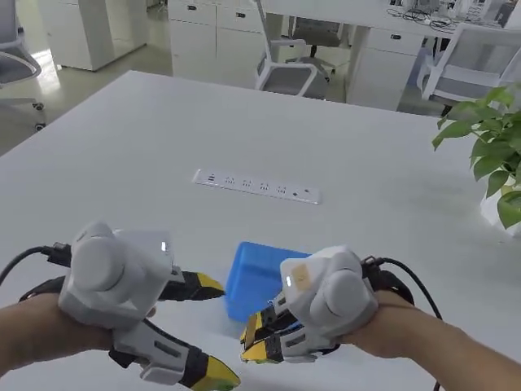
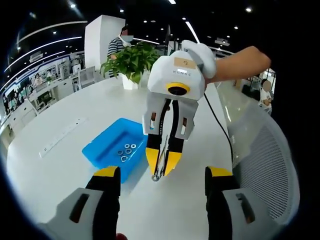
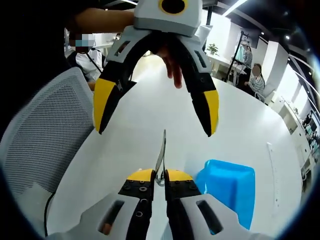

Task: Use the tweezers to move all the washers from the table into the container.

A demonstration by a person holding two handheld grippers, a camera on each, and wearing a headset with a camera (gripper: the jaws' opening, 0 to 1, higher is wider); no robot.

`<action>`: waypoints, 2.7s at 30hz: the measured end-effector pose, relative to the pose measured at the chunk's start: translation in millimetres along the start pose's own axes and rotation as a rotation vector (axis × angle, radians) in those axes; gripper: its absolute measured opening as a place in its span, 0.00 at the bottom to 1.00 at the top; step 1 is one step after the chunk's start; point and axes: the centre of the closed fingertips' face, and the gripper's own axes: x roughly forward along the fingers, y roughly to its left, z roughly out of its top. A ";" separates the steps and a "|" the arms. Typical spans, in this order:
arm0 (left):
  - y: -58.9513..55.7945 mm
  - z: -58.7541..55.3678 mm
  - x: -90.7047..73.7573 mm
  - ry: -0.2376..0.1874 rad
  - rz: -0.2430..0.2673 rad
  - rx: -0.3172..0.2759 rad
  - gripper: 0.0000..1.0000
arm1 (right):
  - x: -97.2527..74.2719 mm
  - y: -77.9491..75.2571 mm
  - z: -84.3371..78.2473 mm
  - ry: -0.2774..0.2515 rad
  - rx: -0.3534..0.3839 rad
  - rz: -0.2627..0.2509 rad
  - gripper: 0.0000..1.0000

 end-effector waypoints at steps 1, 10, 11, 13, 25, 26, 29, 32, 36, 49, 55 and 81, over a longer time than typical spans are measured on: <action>0.0 0.0 -0.5 -0.004 0.005 -0.005 0.76 | -2.0 0.0 0.1 -0.001 -0.001 0.000 0.09; -1.0 1.5 -3.4 -0.038 0.044 -0.038 0.86 | -18.0 -3.0 5.8 -0.009 0.020 -0.009 0.09; -1.4 1.2 -3.4 -0.038 0.047 -0.038 0.87 | -19.4 -3.4 6.6 -0.009 0.021 -0.009 0.09; -2.1 0.7 -3.5 -0.038 0.054 -0.041 0.89 | -22.7 -4.6 8.2 -0.008 0.022 -0.011 0.09; -2.2 4.3 -5.5 -0.065 0.087 -0.067 0.99 | -41.0 -13.8 15.6 -0.005 0.041 -0.015 0.09; -2.5 5.0 -5.8 -0.068 0.088 -0.065 0.99 | -42.1 -14.9 16.0 -0.004 0.043 -0.016 0.09; 1.2 3.4 -6.2 -0.075 0.092 -0.065 0.99 | -46.6 -20.0 17.3 0.002 0.037 -0.025 0.09; 3.7 3.1 -6.6 -0.085 0.096 -0.070 0.99 | -50.4 -24.7 18.5 0.002 0.037 -0.029 0.09; 5.5 2.6 -7.3 -0.098 0.098 -0.078 0.99 | -55.6 -32.8 19.0 0.003 0.034 -0.040 0.09; 12.7 8.4 -10.7 -0.147 0.112 -0.092 0.99 | -60.1 -60.5 14.3 0.009 0.011 -0.072 0.09; 14.2 10.6 -12.4 -0.163 0.117 -0.105 0.99 | -58.7 -72.5 8.9 0.002 0.009 -0.103 0.09; 19.4 22.5 -10.0 -0.181 0.129 -0.124 0.96 | -27.8 -94.5 -24.1 -0.030 0.038 -0.158 0.09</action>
